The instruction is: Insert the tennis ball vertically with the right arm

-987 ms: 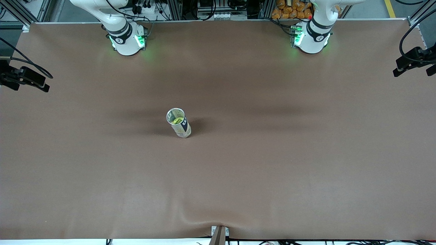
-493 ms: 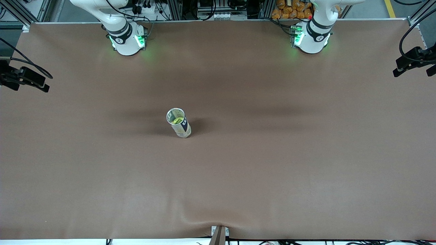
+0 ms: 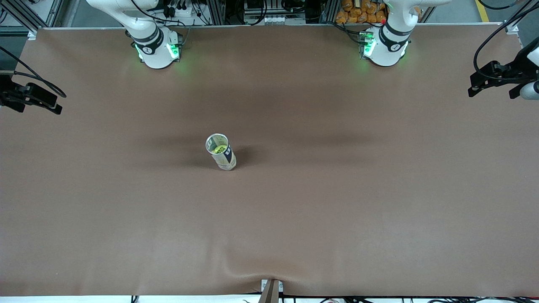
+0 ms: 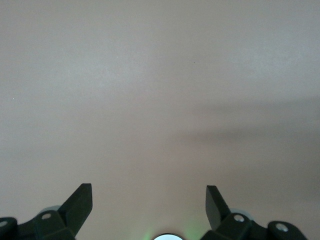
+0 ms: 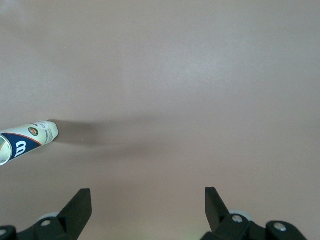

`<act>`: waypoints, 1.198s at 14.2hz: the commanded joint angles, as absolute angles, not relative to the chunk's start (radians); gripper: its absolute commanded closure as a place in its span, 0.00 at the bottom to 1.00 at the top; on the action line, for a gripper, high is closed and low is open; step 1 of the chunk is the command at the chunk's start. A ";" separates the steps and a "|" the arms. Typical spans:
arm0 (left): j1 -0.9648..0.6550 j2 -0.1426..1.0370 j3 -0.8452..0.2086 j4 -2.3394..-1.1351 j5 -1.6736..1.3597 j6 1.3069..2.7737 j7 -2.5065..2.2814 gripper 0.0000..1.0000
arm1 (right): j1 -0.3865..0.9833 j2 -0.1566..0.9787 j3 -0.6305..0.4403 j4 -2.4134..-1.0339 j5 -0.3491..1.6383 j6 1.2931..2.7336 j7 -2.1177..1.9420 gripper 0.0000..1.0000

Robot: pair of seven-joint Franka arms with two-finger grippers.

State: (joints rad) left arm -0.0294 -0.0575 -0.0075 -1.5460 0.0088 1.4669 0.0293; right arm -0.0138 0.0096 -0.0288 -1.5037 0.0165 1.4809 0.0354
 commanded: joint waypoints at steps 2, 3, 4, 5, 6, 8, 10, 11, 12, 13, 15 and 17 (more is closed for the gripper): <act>-0.025 -0.063 -0.008 -1.536 0.008 1.459 0.024 0.00 | -0.026 0.015 -0.020 -1.499 0.005 1.482 0.046 0.00; -0.023 -0.063 -0.008 -1.536 0.008 1.459 0.023 0.00 | -0.023 0.015 -0.020 -1.499 0.003 1.482 0.046 0.00; -0.023 -0.061 -0.008 -1.536 0.006 1.459 0.026 0.00 | -0.020 0.015 -0.020 -1.499 0.003 1.482 0.046 0.00; -0.025 -0.058 -0.008 -1.532 0.008 1.459 0.031 0.00 | -0.020 0.015 -0.020 -1.499 0.003 1.479 0.046 0.00; -0.023 -0.058 -0.008 -1.531 0.006 1.459 0.031 0.00 | -0.021 0.015 -0.020 -1.499 0.003 1.480 0.046 0.00; -0.018 -0.054 -0.009 -1.516 0.000 1.459 0.028 0.00 | -0.020 0.015 -0.020 -1.499 0.003 1.480 0.046 0.00; -0.017 -0.052 -0.009 -1.509 0.000 1.459 0.028 0.00 | -0.020 0.015 -0.020 -1.499 0.003 1.480 0.046 0.00; -0.017 -0.052 -0.009 -1.509 0.000 1.459 0.029 0.00 | -0.020 0.015 -0.020 -1.499 0.003 1.479 0.046 0.00; -0.018 -0.052 -0.011 -1.509 -0.002 1.456 0.031 0.00 | -0.021 0.015 -0.020 -1.500 0.003 1.479 0.046 0.00; -0.020 -0.052 -0.011 -1.509 -0.002 1.456 0.032 0.00 | -0.021 0.017 -0.020 -1.500 0.003 1.479 0.046 0.00; -0.018 -0.052 -0.011 -1.508 -0.002 1.456 0.032 0.00 | -0.021 0.017 -0.020 -1.500 0.003 1.479 0.046 0.00; -0.011 -0.052 -0.009 -1.508 -0.002 1.456 0.035 0.00 | -0.021 0.018 -0.020 -1.500 0.003 1.479 0.046 0.00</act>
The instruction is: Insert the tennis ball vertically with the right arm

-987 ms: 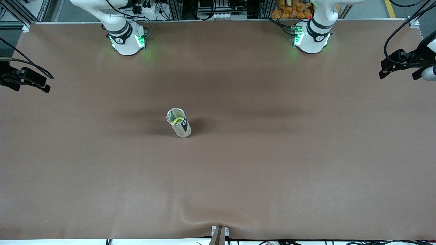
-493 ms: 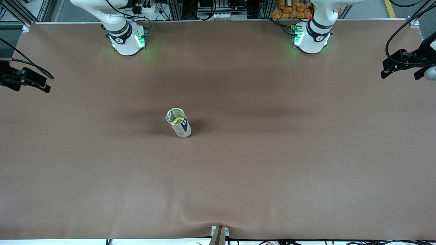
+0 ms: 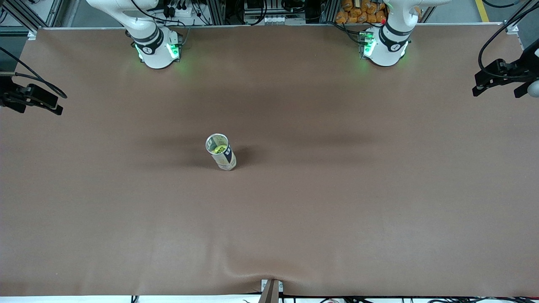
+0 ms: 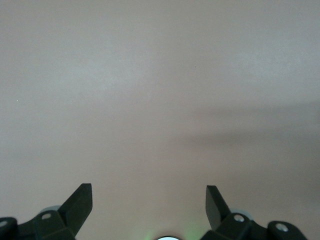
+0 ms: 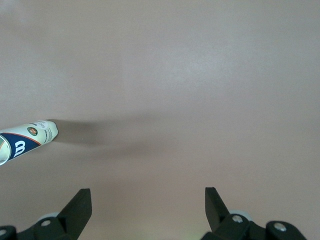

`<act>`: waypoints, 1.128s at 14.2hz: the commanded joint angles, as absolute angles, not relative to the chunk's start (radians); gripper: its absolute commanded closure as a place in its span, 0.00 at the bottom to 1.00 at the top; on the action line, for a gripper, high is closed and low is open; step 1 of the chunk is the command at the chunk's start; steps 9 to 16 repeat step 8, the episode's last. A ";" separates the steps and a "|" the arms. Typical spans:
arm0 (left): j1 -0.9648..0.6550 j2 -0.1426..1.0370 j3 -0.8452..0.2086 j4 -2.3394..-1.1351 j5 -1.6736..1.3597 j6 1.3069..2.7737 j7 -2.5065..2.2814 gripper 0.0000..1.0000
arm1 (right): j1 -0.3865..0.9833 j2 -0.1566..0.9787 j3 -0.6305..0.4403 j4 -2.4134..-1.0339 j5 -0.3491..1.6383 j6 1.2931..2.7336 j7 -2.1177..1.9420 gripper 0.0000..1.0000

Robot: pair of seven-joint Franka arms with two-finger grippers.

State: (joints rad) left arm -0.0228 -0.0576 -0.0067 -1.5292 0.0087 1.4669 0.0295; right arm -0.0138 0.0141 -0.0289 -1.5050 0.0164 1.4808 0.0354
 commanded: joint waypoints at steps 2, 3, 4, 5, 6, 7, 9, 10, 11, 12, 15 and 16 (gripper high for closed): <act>-0.009 -0.052 -0.009 -1.511 -0.003 1.442 0.037 0.00 | -0.023 0.018 -0.020 -1.500 0.003 1.479 0.046 0.00; -0.009 -0.051 -0.009 -1.509 -0.003 1.436 0.037 0.00 | -0.023 0.018 -0.020 -1.500 0.003 1.479 0.046 0.00; -0.009 -0.051 -0.011 -1.509 -0.003 1.434 0.037 0.00 | -0.023 0.018 -0.020 -1.500 0.003 1.479 0.046 0.00; -0.009 -0.051 -0.009 -1.512 -0.003 1.434 0.038 0.00 | -0.023 0.018 -0.020 -1.500 0.003 1.479 0.046 0.00; -0.012 -0.051 -0.011 -1.513 -0.003 1.433 0.038 0.00 | -0.023 0.018 -0.020 -1.500 0.003 1.479 0.046 0.00; -0.014 -0.051 -0.011 -1.513 -0.003 1.431 0.038 0.00 | -0.023 0.018 -0.020 -1.500 0.003 1.480 0.046 0.00; -0.014 -0.051 -0.011 -1.509 -0.003 1.425 0.040 0.00 | -0.023 0.018 -0.020 -1.500 0.003 1.479 0.046 0.00; -0.014 -0.051 -0.011 -1.509 -0.003 1.425 0.040 0.00 | -0.023 0.018 -0.020 -1.500 0.003 1.479 0.046 0.00; -0.014 -0.051 -0.011 -1.509 -0.003 1.425 0.040 0.00 | -0.023 0.018 -0.020 -1.500 0.003 1.479 0.046 0.00; -0.014 -0.051 -0.011 -1.509 -0.003 1.425 0.040 0.00 | -0.023 0.018 -0.020 -1.500 0.003 1.479 0.046 0.00; -0.014 -0.051 -0.011 -1.509 -0.003 1.425 0.040 0.00 | -0.023 0.018 -0.020 -1.500 0.003 1.479 0.046 0.00; -0.014 -0.051 -0.011 -1.509 -0.003 1.425 0.040 0.00 | -0.023 0.018 -0.020 -1.500 0.003 1.479 0.046 0.00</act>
